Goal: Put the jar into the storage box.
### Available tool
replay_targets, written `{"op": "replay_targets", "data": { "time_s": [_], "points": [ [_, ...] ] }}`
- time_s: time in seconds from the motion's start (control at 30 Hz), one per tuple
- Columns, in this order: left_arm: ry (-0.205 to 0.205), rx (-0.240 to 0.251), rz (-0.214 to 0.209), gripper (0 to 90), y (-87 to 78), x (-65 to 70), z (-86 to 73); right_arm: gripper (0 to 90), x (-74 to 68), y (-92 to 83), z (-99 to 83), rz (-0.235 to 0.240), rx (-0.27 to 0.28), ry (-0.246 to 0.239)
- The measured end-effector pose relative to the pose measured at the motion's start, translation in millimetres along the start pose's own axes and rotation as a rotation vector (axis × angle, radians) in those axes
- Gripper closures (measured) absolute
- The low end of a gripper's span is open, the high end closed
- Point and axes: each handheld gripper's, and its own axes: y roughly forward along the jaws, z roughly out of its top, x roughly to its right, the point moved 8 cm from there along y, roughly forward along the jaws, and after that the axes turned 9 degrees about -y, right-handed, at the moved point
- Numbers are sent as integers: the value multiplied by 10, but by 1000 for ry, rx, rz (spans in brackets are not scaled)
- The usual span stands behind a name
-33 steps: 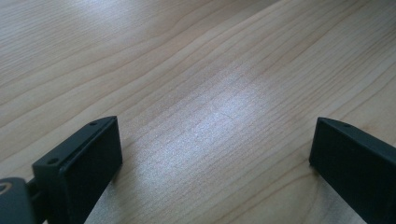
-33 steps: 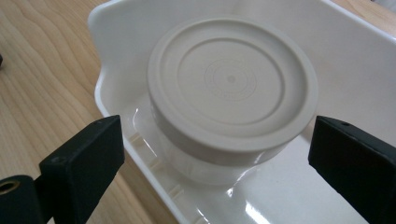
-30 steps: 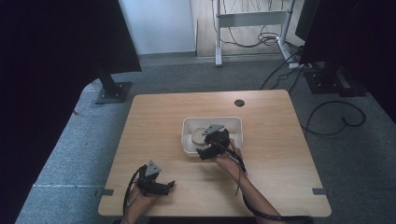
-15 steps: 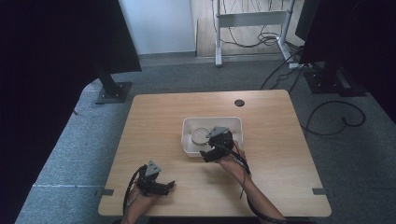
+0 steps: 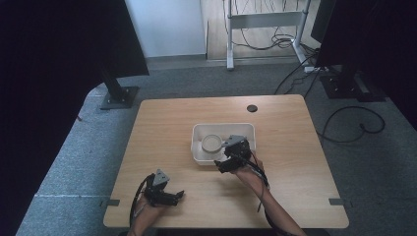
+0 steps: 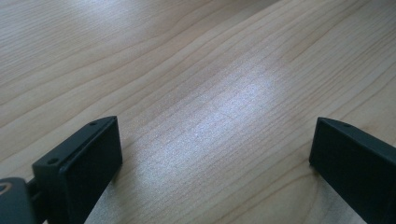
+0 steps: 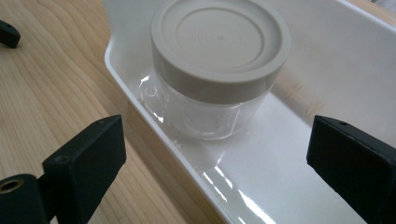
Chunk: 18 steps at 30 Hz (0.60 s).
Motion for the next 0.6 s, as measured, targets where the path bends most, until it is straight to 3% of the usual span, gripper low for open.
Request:
{"op": "replay_targets", "data": {
  "time_s": [0.6],
  "points": [
    [1,0,0,22,0,-1,0,43,24,-122,-158,6,13,11]
  ]
}}
